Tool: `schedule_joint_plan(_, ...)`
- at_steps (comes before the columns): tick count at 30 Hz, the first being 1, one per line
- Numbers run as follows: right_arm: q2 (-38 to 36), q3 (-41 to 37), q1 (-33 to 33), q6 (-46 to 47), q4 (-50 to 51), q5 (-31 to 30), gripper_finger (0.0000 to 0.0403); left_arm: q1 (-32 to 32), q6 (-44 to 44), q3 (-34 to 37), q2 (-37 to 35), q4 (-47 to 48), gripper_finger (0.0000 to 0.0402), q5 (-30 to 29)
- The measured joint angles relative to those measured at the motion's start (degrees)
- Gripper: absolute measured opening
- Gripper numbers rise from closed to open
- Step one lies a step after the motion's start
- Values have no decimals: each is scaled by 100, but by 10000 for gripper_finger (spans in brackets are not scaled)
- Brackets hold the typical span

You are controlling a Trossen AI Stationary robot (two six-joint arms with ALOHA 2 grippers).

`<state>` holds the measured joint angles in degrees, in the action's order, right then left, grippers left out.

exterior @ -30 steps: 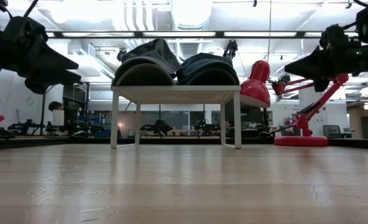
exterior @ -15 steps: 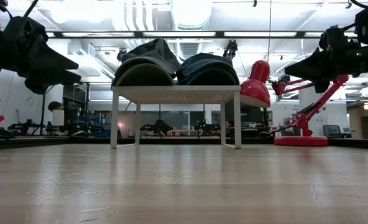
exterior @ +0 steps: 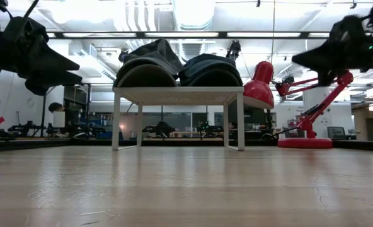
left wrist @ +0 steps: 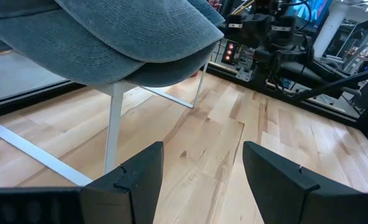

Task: Pick & Place hat
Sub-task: Return to Home Position

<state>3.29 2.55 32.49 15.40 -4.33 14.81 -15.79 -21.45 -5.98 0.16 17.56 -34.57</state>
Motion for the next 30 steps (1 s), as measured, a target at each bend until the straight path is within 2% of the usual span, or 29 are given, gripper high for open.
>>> schedule_joint_plan(3,-333,0,-375,-2,143,17,27,0,0,0,0,0,222,0)
schedule_joint_plan(13,-330,0,-974,0,737,13,27,0,0,4,9,0,223,3)
schedule_joint_plan(30,-243,0,-960,0,727,11,27,0,0,7,11,0,222,2)
